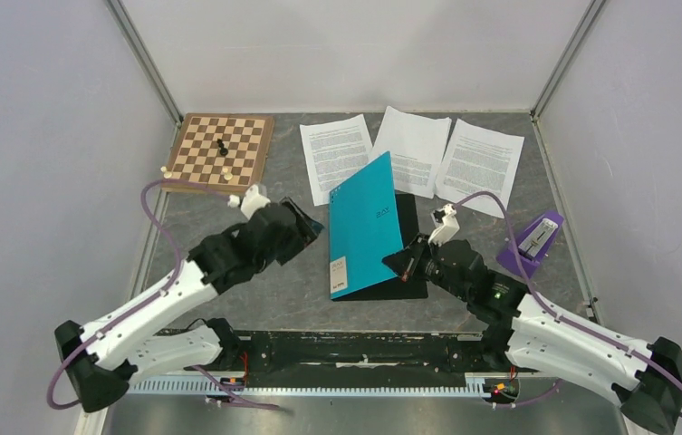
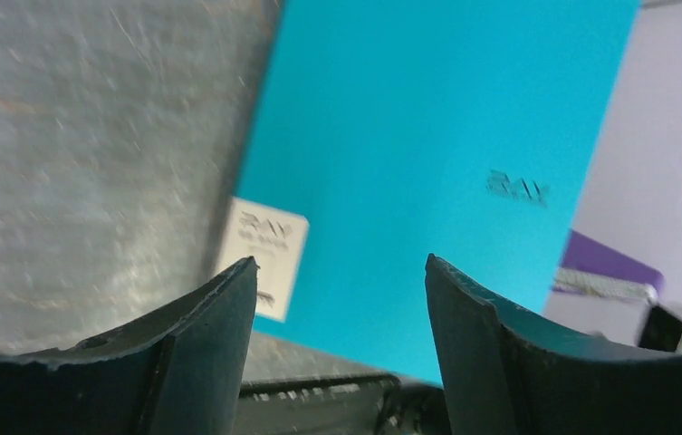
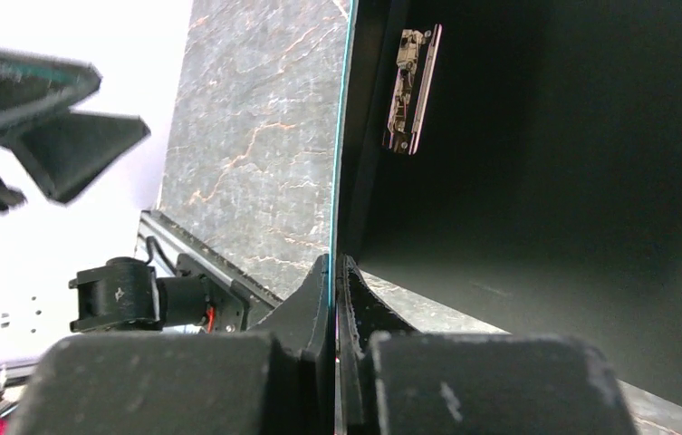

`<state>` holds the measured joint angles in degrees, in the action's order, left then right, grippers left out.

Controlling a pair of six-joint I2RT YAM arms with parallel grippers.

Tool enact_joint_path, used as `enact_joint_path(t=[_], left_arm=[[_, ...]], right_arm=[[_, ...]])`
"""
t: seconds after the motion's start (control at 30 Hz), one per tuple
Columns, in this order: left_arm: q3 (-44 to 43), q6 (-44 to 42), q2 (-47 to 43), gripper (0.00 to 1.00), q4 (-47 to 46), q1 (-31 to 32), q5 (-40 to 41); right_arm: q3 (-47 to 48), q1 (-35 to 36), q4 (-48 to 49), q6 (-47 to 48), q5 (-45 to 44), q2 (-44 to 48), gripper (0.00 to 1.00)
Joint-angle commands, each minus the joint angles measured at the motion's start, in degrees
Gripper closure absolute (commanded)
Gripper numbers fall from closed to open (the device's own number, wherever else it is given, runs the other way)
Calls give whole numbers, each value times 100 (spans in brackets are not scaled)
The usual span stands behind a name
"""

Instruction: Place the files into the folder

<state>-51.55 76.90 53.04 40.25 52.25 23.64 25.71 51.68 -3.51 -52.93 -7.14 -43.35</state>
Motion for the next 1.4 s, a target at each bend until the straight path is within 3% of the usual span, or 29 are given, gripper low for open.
enact_joint_path(t=[0.0, 0.13, 0.3, 0.53, 0.63, 0.8, 1.0, 1.2, 1.37], left_arm=[[-582, -2279, 824, 25, -120, -1125, -1091], [-853, -2495, 1478, 25, -575, -1801, -1652], [-1103, -2443, 1820, 23, -485, -2414, -1294], [-1615, -2731, 2138, 21, -407, -3067, -1439], [-1844, -2897, 2133, 21, -381, -3274, -1564], [-2228, -3111, 2119, 21, -125, -3553, -1713], [-2876, -3574, 2039, 21, 361, -3581, -1699], [-3401, -4270, 1872, 20, 885, -3575, -1497], [-3474, -4701, 1647, 20, 1299, -3573, -617]], right_arm=[[667, 103, -456, 335, -678, 192, 100], [1362, 323, -937, 656, -843, -69, 100], [2500, 634, -1843, 1178, -868, -721, 96], [2786, 1116, -1692, 1600, -815, -1310, 55], [2825, 1274, -1215, 1778, -745, -1563, 45], [3020, 1443, -430, 1988, -293, -2153, 40], [3809, 1980, -350, 2430, -324, -2905, 29], [4332, 2307, -215, 2682, -184, -3643, 25], [4428, 2444, 279, 2704, 213, -4138, 21]])
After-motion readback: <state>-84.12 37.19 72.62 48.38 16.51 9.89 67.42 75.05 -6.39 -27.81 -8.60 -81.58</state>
